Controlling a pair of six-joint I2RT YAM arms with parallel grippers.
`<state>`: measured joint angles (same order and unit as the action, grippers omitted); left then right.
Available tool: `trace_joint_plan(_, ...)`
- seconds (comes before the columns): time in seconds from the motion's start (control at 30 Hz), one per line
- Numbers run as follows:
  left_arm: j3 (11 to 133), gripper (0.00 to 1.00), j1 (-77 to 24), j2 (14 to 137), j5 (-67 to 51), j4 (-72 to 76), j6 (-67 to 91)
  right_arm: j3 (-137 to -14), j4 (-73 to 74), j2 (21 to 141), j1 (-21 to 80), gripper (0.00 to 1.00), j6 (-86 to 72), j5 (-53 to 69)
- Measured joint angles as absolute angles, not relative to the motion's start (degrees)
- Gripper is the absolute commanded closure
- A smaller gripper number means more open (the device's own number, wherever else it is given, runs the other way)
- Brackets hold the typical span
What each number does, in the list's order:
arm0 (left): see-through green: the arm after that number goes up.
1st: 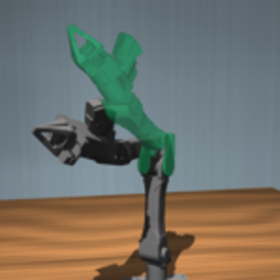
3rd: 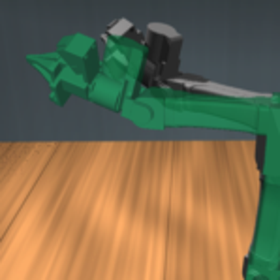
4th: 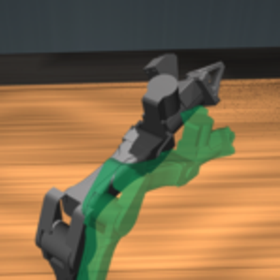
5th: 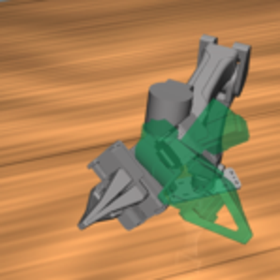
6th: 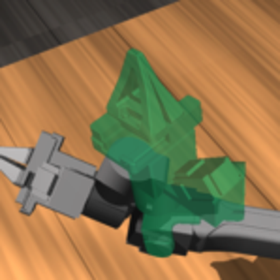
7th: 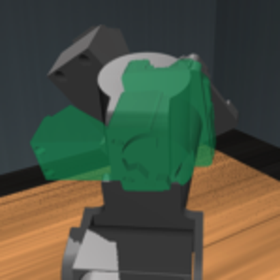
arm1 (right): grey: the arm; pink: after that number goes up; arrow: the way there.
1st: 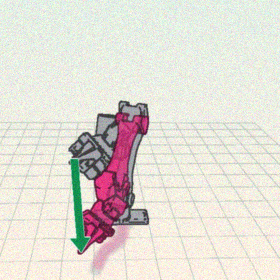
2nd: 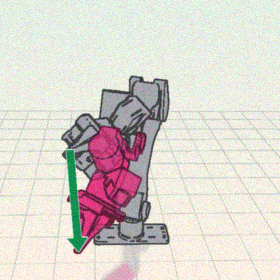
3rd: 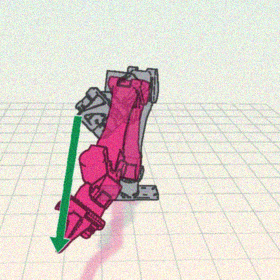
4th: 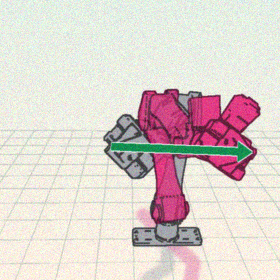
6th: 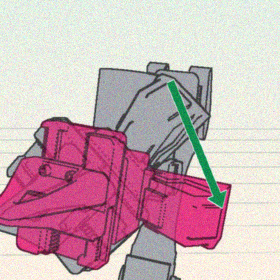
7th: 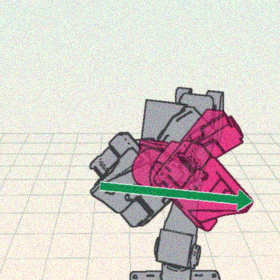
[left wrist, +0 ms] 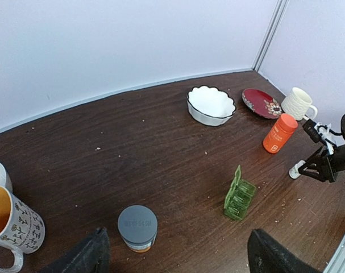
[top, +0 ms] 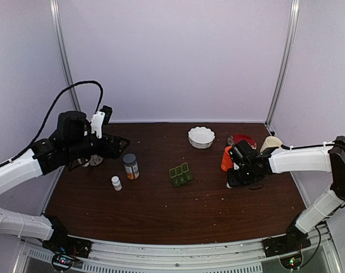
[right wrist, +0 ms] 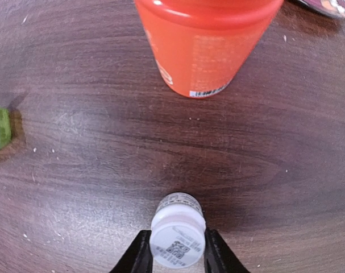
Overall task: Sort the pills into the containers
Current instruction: Place the pill bottle at the center of the board.
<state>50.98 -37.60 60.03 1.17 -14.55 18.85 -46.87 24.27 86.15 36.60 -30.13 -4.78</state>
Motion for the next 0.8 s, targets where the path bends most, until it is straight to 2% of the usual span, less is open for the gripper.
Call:
trace_joint_plan(0.3, 50.98, 0.13, -37.6, 60.01, -0.51, -14.55, 18.39, -48.64, 24.6, 85.93, 38.09, 0.77, -25.63, -2.81)
trace_joint_plan(0.5, 50.96, 0.13, -37.6, 60.86, -3.03, -13.06, 18.5, -53.52, 24.62, 86.26, 45.65, 0.76, -20.21, -0.36)
trace_joint_plan(0.8, 50.09, 0.14, -37.98, 64.18, -7.46, -12.01, 19.62, -58.3, 23.66, 93.62, 53.54, 0.73, -15.81, 4.38)
